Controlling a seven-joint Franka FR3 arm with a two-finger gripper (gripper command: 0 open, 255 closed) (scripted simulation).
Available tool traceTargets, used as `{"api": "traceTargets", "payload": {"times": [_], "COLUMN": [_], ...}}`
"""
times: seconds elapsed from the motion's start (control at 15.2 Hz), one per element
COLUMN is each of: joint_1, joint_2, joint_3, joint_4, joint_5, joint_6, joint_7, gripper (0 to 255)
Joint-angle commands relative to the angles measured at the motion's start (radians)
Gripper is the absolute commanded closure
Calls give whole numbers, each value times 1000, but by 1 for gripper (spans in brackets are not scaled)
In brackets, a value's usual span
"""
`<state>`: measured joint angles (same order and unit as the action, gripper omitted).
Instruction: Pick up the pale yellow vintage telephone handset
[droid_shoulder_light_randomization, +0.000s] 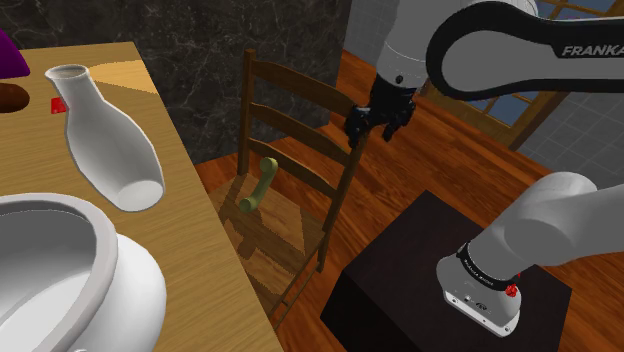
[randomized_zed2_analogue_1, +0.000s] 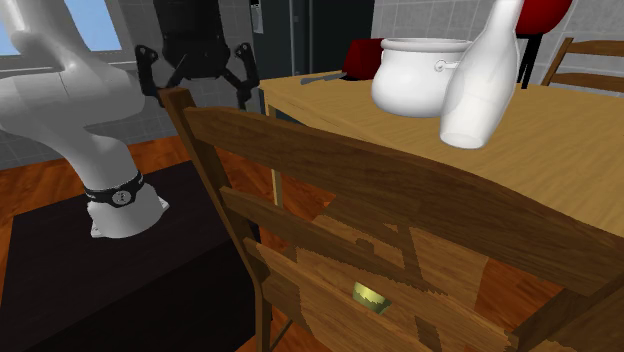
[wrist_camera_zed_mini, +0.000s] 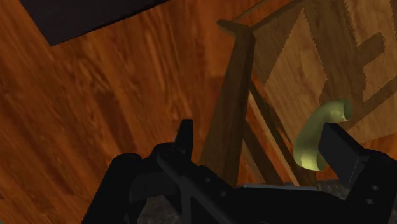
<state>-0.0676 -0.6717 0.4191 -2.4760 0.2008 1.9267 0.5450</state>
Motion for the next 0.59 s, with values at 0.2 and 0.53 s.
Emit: {"api": "traceTargets", "payload": {"times": [0.2, 0.53], "joint_1": [-81, -219], "joint_2": [154, 370], "joint_3": [191, 402], "joint_4": [38, 131], "joint_5": [-20, -151], "joint_6": [134, 232], "joint_7": [296, 637], "gripper": [0, 0]}}
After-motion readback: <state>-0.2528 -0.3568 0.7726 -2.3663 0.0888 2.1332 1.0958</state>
